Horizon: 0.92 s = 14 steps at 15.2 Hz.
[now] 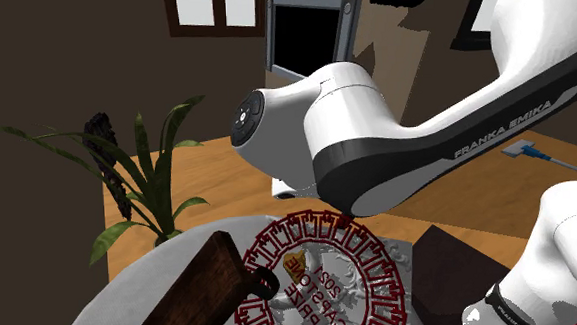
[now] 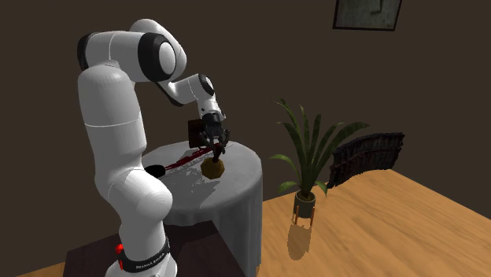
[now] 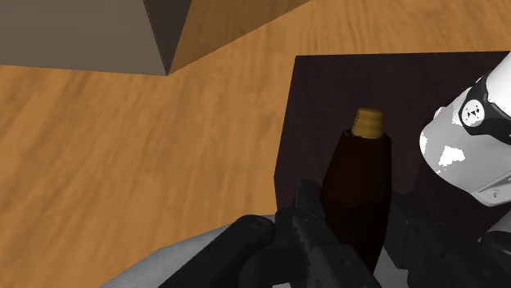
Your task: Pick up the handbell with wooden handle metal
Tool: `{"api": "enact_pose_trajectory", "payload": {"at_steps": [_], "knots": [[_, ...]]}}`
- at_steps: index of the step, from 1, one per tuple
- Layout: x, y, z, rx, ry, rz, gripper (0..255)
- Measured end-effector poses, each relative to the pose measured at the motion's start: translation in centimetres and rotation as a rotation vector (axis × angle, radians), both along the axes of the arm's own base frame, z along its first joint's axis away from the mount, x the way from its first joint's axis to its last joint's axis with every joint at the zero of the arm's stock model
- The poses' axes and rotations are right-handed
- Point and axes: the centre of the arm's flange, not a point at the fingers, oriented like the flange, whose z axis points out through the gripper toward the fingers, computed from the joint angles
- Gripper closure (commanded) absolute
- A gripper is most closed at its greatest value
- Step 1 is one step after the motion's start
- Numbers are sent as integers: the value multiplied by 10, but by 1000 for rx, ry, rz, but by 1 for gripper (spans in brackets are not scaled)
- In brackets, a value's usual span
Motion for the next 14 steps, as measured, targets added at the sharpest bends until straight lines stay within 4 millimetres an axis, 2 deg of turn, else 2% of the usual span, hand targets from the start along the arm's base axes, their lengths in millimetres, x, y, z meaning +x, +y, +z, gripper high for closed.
{"api": "enact_pose_trajectory", "payload": {"at_steps": [7, 14], "knots": [[0, 0, 2, 0, 0, 0, 255], [0, 0, 37, 0, 1, 0, 255]]}}
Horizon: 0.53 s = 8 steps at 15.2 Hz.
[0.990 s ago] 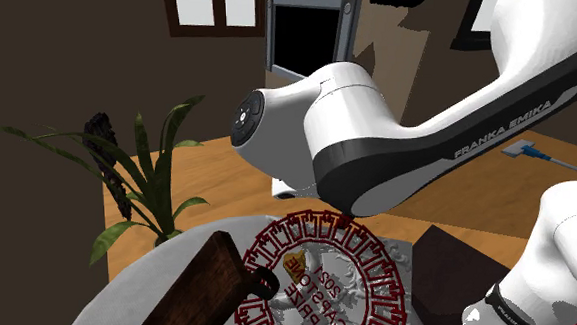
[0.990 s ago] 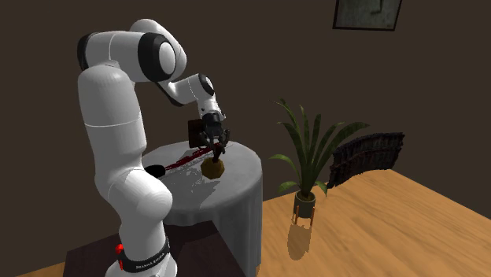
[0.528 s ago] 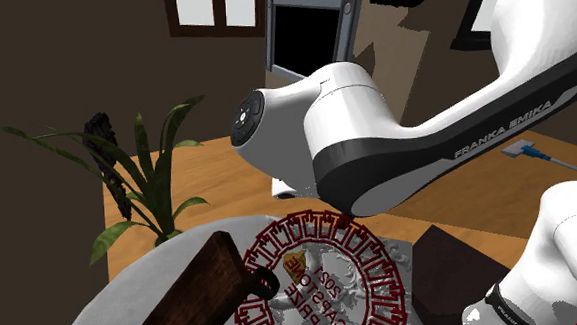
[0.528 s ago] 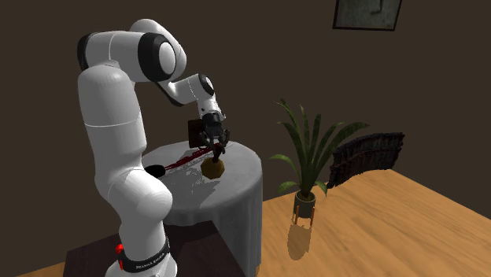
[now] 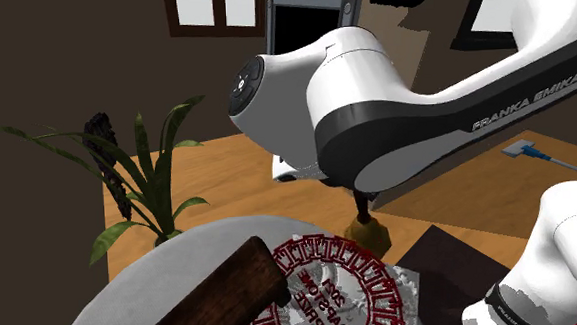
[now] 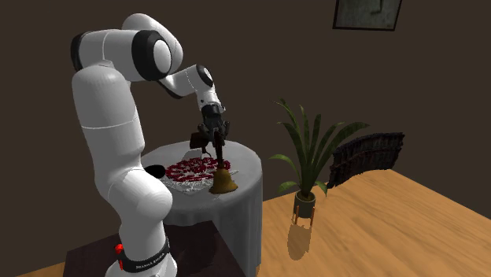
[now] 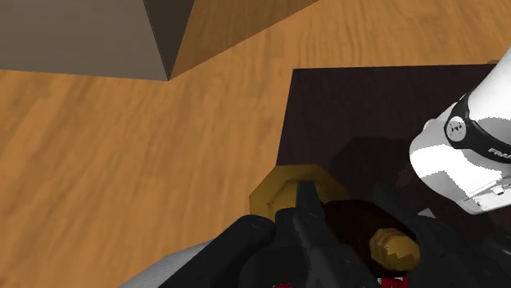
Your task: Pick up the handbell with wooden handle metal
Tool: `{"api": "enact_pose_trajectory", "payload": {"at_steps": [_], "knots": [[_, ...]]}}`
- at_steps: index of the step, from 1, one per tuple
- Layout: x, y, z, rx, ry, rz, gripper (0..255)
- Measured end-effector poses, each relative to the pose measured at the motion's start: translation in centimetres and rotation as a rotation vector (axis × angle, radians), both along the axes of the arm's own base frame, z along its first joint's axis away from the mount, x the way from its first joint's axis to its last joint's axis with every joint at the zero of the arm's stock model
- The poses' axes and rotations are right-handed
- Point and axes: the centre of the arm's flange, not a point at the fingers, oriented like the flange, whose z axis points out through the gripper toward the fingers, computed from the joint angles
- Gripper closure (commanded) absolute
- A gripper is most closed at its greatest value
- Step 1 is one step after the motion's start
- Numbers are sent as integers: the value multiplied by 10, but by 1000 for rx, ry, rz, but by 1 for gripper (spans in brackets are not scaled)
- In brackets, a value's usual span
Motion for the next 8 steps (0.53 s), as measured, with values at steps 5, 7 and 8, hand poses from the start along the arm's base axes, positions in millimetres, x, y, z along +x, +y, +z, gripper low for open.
{"api": "enact_pose_trajectory", "payload": {"at_steps": [5, 7, 8], "knots": [[-1, 0, 26, 0, -1, 0, 255], [-1, 0, 36, 0, -1, 0, 255], [0, 0, 40, 0, 0, 0, 255]]}}
